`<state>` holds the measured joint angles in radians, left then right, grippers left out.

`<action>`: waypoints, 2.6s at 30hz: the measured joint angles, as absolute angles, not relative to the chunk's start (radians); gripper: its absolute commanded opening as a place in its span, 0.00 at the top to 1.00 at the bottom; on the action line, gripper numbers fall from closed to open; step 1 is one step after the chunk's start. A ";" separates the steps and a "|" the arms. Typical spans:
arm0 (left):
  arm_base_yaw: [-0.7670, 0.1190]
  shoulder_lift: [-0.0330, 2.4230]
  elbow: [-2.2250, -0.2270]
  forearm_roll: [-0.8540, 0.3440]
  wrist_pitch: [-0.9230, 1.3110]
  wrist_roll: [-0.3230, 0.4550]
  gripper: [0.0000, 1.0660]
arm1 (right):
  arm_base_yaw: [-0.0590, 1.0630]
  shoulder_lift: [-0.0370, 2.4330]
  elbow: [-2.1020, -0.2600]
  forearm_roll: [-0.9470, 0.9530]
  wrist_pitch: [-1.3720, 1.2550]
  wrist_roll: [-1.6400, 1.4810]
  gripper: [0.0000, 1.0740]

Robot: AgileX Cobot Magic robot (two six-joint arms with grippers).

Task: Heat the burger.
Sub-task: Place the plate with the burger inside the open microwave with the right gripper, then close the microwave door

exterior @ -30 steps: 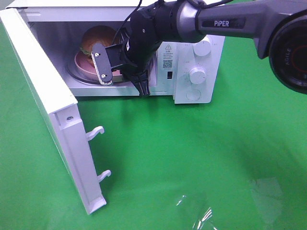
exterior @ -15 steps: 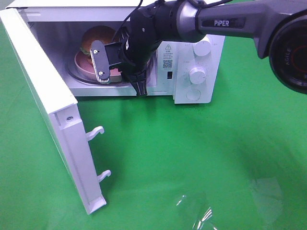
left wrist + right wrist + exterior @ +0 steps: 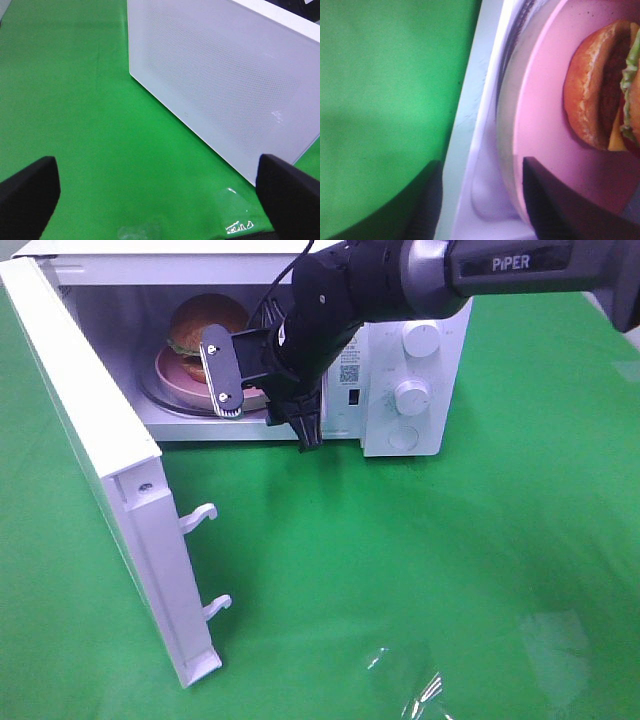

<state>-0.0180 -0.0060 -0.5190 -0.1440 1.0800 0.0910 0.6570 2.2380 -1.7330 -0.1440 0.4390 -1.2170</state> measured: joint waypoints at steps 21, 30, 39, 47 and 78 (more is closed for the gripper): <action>-0.018 -0.006 -0.519 -0.144 1.080 0.091 0.07 | 0.657 1.983 -1.418 -0.161 0.409 -1.147 0.39; -0.018 -0.006 -0.519 -0.144 1.080 0.091 0.07 | 0.657 1.866 -1.284 -0.182 0.398 -1.042 0.39; -0.018 -0.006 -0.519 -0.144 1.080 0.091 0.07 | 0.657 1.732 -1.119 -0.203 0.392 -0.919 0.39; -0.018 -0.006 -0.519 -0.144 1.080 0.091 0.07 | 0.657 1.558 -0.940 -0.208 0.381 -0.745 0.39; -0.018 -0.006 -0.519 -0.144 1.080 0.091 0.07 | 0.657 0.997 -0.720 -0.154 0.753 0.013 0.27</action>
